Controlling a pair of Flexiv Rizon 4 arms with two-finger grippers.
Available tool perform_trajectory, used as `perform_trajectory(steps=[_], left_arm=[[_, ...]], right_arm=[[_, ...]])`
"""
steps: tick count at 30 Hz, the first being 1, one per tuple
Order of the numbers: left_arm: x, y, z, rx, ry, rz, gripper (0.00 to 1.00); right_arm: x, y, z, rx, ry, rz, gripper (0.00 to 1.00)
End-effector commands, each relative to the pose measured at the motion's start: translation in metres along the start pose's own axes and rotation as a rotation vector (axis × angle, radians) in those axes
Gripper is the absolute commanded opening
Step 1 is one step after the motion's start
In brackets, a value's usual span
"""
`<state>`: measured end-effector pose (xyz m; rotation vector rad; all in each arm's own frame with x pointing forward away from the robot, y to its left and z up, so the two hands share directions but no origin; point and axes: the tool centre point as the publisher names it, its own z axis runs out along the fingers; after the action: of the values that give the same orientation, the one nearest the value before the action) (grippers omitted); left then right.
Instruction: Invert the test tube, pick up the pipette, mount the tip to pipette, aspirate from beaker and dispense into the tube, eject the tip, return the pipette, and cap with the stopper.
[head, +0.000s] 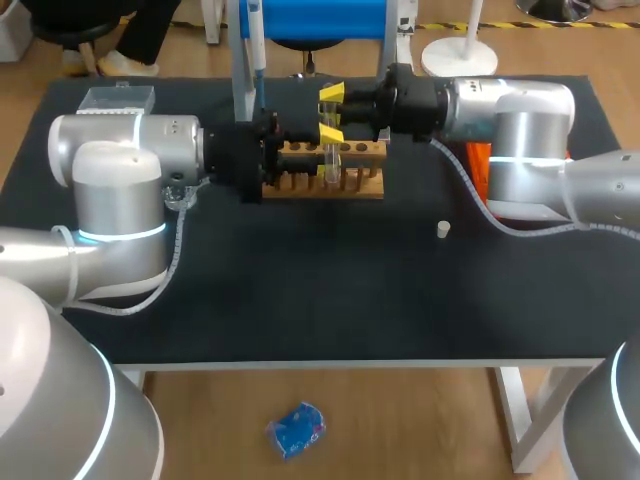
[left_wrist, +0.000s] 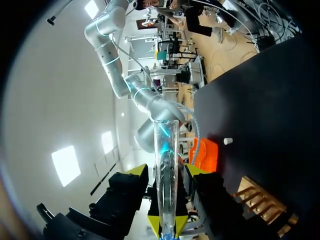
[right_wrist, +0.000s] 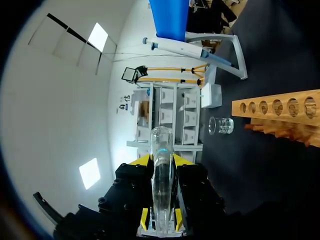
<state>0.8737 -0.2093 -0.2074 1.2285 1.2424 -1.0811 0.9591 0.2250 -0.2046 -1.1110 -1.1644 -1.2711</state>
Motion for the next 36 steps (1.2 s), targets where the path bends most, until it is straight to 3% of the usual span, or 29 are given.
perform_trajectory(steps=[1,4,6,14,15,16,28,33,36], left_arm=[[0.001,0.002,0.001,0.011,0.000,0.000,0.40],[0.001,0.002,0.002,0.015,0.000,-0.002,0.33],[0.002,0.002,0.002,0.016,0.001,-0.003,0.02],[0.002,0.001,0.001,0.017,0.000,-0.007,0.00],[0.002,0.001,0.001,0.017,-0.001,-0.006,0.00],[0.001,0.001,0.001,0.017,-0.002,-0.006,0.00],[0.000,0.013,-0.013,-0.025,0.007,-0.116,0.00],[-0.002,0.019,-0.021,-0.033,0.034,-0.182,0.00],[-0.002,0.023,-0.026,0.001,0.031,-0.301,0.00]], right_arm=[[0.001,0.001,-0.001,0.003,-0.004,0.003,0.00],[0.000,0.000,-0.001,0.004,-0.005,0.007,0.00],[0.000,0.000,-0.001,0.005,-0.006,0.008,0.00],[0.000,-0.001,0.000,0.009,-0.008,0.014,0.00],[0.000,-0.001,0.000,0.009,-0.006,0.014,0.04],[0.000,-0.001,0.000,0.005,-0.001,0.014,0.98],[0.009,-0.001,-0.018,-0.029,-0.015,-0.059,1.00],[0.021,0.001,-0.033,-0.019,-0.047,-0.233,1.00],[0.030,0.000,-0.042,0.011,-0.077,-0.381,1.00]])
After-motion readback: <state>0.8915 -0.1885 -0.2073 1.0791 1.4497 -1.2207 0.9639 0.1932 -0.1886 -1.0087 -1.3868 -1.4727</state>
